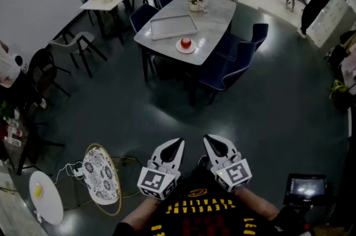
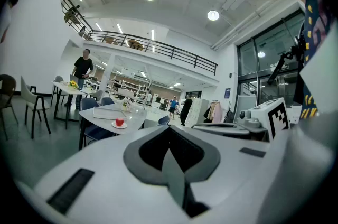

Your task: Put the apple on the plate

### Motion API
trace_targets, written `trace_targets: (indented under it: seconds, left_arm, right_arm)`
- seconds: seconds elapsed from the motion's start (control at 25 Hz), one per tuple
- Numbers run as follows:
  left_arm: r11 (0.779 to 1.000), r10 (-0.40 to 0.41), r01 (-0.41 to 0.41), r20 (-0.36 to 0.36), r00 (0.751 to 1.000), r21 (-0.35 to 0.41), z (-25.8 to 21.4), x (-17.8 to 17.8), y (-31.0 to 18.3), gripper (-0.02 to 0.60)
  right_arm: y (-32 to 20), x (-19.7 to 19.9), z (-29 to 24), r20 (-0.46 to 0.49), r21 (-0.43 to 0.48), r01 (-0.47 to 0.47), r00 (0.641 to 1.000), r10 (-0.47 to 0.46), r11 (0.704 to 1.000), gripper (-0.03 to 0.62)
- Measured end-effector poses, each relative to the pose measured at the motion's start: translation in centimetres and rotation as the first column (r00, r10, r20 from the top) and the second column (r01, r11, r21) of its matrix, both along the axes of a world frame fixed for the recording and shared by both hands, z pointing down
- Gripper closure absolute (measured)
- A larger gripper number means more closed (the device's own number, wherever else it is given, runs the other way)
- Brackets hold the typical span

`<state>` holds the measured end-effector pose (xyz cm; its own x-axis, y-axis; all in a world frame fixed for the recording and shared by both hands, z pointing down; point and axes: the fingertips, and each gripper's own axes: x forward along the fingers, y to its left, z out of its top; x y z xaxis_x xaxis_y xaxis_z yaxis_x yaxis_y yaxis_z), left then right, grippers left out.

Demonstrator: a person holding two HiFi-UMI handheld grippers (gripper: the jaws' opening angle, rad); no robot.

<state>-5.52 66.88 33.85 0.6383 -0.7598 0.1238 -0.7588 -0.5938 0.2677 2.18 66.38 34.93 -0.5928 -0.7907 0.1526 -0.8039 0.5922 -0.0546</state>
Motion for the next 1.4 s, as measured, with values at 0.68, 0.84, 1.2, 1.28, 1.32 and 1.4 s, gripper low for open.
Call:
trace_targets:
  seconds: [0.68, 0.84, 1.2, 1.28, 1.32, 1.4]
  left_arm:
    - [0.997, -0.072, 0.073, 0.034, 0.997, -0.021, 0.8, 6.0, -7.5, 0.580]
    - [0.992, -0.107, 0.110, 0.057, 0.993, -0.055, 1.9, 6.8, -9.6, 0.580]
    - [0.983, -0.142, 0.148, 0.060, 0.988, -0.105, 3.5, 6.1, -15.6, 0.580]
    - [0.984, -0.126, 0.131, 0.053, 0.991, -0.118, 4.1, 5.9, -17.5, 0.580]
    - [0.985, -0.116, 0.121, 0.049, 0.992, -0.124, 4.3, 5.8, -18.4, 0.580]
    - [0.986, -0.097, 0.102, 0.041, 0.994, -0.130, 4.4, 5.3, -20.6, 0.580]
  right_arm:
    - [-8.2, 6.0, -0.2, 0.124, -0.031, 0.063, 0.991, -0.059, 0.998, 0.586]
    - [-10.6, 6.9, 1.4, 0.141, -0.074, 0.090, 0.987, -0.079, 0.993, 0.586]
    - [-16.2, 6.8, 3.2, 0.136, -0.120, 0.106, 0.987, -0.090, 0.987, 0.586]
    - [-18.1, 6.7, 3.6, 0.128, -0.126, 0.092, 0.989, -0.076, 0.988, 0.586]
    - [-19.0, 6.6, 3.7, 0.125, -0.130, 0.082, 0.990, -0.066, 0.988, 0.586]
    - [-21.0, 6.2, 3.7, 0.118, -0.138, 0.061, 0.992, -0.044, 0.989, 0.586]
